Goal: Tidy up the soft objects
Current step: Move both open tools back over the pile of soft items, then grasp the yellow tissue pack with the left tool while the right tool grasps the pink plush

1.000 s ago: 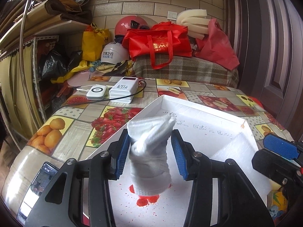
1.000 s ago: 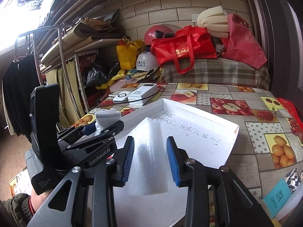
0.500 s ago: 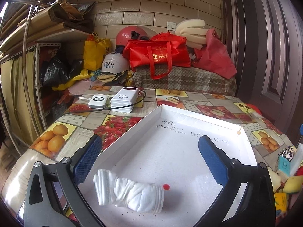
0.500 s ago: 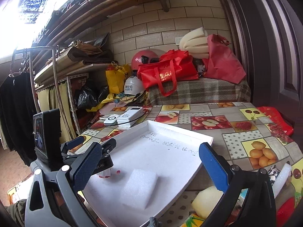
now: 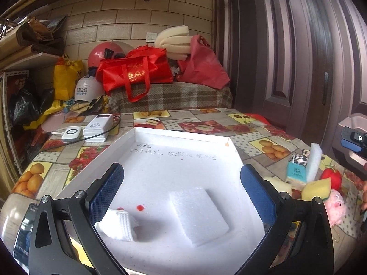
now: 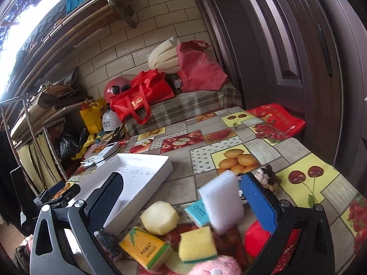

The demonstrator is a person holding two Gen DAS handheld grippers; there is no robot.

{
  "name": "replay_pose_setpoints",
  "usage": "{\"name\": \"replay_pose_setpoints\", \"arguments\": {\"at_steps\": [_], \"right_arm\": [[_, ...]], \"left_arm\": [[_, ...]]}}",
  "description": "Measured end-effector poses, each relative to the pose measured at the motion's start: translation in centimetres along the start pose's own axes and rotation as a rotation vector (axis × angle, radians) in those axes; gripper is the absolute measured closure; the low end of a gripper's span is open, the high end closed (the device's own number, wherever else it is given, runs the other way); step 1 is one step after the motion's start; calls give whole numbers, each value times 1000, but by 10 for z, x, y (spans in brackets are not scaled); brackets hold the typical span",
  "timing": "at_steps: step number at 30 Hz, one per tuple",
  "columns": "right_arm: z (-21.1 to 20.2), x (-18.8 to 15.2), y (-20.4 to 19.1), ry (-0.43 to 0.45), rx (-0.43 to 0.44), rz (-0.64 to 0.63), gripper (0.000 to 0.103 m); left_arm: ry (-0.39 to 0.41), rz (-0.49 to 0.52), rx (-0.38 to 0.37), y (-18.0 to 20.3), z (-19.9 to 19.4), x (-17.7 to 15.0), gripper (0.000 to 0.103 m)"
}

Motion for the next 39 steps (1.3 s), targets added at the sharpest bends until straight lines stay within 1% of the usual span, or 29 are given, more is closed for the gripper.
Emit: {"name": "replay_pose_setpoints", "arguments": {"at_steps": [2, 5, 7, 9, 10, 12, 15, 19, 20, 21, 23, 26, 29, 31, 34, 35, 36, 37, 39], "right_arm": [[-8, -5, 24, -18, -36, 5, 0], [-14, -16, 49, -81, -49, 17, 0], [-13, -27, 53, -166, -1, 27, 0], [-12, -44, 47, -269, 71, 19, 0], [-12, -53, 40, -314, 98, -2, 0], [-13, -71, 25, -376, 116, -74, 0], [-8, -89, 8, -422, 108, -184, 0], [8, -106, 1, -484, 81, -251, 2], [11, -111, 1, -508, 83, -253, 15], [14, -115, 2, -533, 92, -250, 38], [10, -111, 9, -511, 60, -280, 39], [5, -106, 30, -499, 31, -236, 39], [-1, -100, 51, -474, 2, -179, 39], [-3, -98, 57, -463, 19, -137, 39], [-4, -97, 56, -456, 31, -135, 39], [-5, -97, 56, -455, 37, -135, 39], [-5, -97, 56, -452, 42, -130, 39], [-6, -96, 56, -449, 47, -122, 39], [-5, -93, 59, -436, 49, -97, 39]], "left_arm": [[-24, 44, -92, 27, -5, -5, 0], [-57, 120, -209, 68, -14, -13, 0], [-68, 167, -263, 90, -21, -18, 0], [-67, 201, -293, 104, -26, -19, 1], [-64, 211, -296, 106, -27, -19, 1], [-66, 206, -296, 108, -28, -22, 1], [-90, 195, -295, 109, -27, -24, 1], [-150, 243, -321, 130, -20, -31, 1], [-169, 257, -331, 137, -17, -33, 1], [-191, 276, -337, 145, -13, -36, 1], [-228, 324, -325, 162, -5, -43, 1], [-298, 384, -228, 175, 16, -52, 1], [-363, 374, -174, 175, 33, -59, 1], [-395, 364, -153, 172, 40, -63, 1], [-428, 395, -143, 174, 45, -71, 1], [-431, 413, -140, 177, 45, -73, 8], [-436, 431, -142, 180, 45, -76, 24], [-443, 444, -141, 182, 46, -78, 29], [-429, 445, -151, 184, 44, -76, 32]]}}
Point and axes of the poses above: each gripper's, at about its wrist camera, not at the fingertips, and z roughly the way its jaws point, y to its right, x to its top, the point moved 7 cm from there along z, roughly the way its jaws point, and after that the axes turned 3 degrees about y, right-handed, at the moved point
